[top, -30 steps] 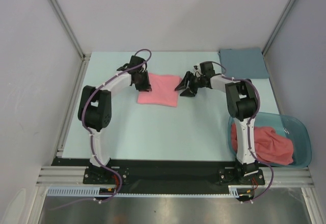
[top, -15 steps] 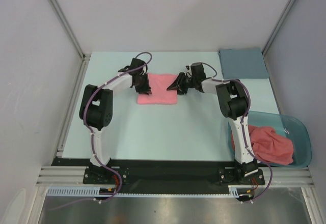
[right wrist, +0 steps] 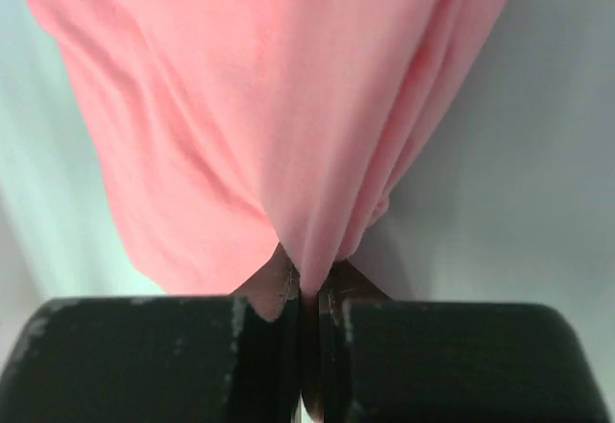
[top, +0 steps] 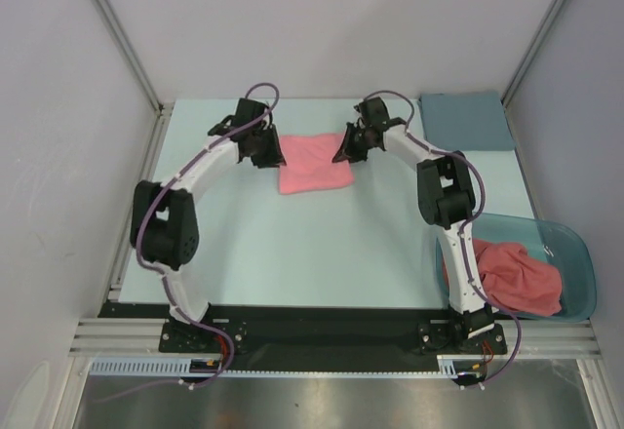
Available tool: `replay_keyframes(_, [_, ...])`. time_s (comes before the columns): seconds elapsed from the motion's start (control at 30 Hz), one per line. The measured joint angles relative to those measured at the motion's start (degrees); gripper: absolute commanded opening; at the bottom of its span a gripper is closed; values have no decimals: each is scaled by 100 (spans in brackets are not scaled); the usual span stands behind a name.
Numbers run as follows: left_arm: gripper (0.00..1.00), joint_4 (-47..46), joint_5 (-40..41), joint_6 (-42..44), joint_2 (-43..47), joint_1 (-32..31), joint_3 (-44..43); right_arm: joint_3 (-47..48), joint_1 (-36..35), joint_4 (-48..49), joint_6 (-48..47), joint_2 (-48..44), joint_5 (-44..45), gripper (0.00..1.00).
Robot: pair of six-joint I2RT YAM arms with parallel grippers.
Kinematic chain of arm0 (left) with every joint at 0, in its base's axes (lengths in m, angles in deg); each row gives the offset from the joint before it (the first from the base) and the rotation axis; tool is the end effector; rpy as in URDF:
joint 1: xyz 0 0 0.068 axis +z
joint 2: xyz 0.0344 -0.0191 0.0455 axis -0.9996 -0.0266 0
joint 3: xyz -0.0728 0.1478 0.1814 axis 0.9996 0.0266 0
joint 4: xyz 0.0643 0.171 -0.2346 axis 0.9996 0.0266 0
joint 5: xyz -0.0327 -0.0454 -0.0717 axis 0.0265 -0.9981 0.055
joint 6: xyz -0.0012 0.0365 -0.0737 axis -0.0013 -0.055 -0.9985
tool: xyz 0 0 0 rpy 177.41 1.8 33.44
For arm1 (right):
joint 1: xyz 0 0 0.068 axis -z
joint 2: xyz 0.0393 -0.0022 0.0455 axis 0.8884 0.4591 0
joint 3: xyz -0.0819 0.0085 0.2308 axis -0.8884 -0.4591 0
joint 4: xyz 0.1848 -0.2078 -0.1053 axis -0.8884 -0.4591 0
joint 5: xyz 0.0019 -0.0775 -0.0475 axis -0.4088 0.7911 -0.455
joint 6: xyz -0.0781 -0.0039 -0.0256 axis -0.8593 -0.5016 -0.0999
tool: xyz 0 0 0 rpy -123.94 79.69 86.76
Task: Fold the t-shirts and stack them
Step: Neatly place the folded tshirt to the corner
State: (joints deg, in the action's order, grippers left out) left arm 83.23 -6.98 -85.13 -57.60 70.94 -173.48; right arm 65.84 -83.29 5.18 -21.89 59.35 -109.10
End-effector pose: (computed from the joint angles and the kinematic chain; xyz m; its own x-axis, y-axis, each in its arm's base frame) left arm 0.4385 -0.1480 0.1696 -0.8563 -0.2033 -0.4749 -0.0243 0.9341 -0.3561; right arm 0.5150 0.2267 0.0877 -0.9218 0.1685 -0.3490 -0.0916 0.7802 0.6187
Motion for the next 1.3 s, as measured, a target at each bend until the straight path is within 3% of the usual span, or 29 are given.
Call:
replay_keyframes(0.13, [29,-114,-22,-109,1325,0,476,1005,59,-1117,-1023,-9,1058,0])
replay_keyframes(0.3, [29,-271,-68,-402,3104,-20,1707,1207,212,-1690,-2074,-219,1923,0])
replay_keyframes(0.43, [29,-227,-138,-566,3753,-46,2468,1364,385,-1993,-2774,-223,2597,0])
replay_keyframes(0.67, [29,-72,-376,-562,3825,-66,2916,1891,595,-2162,-3886,-223,3757,0])
replay_keyframes(0.97, [29,-101,-846,-424,3738,-70,3069,2850,772,-2017,-4784,59,4577,0])
replay_keyframes(1.3, [28,-162,-1145,-225,3263,-72,3222,2767,940,-1598,-5222,70,5060,0])
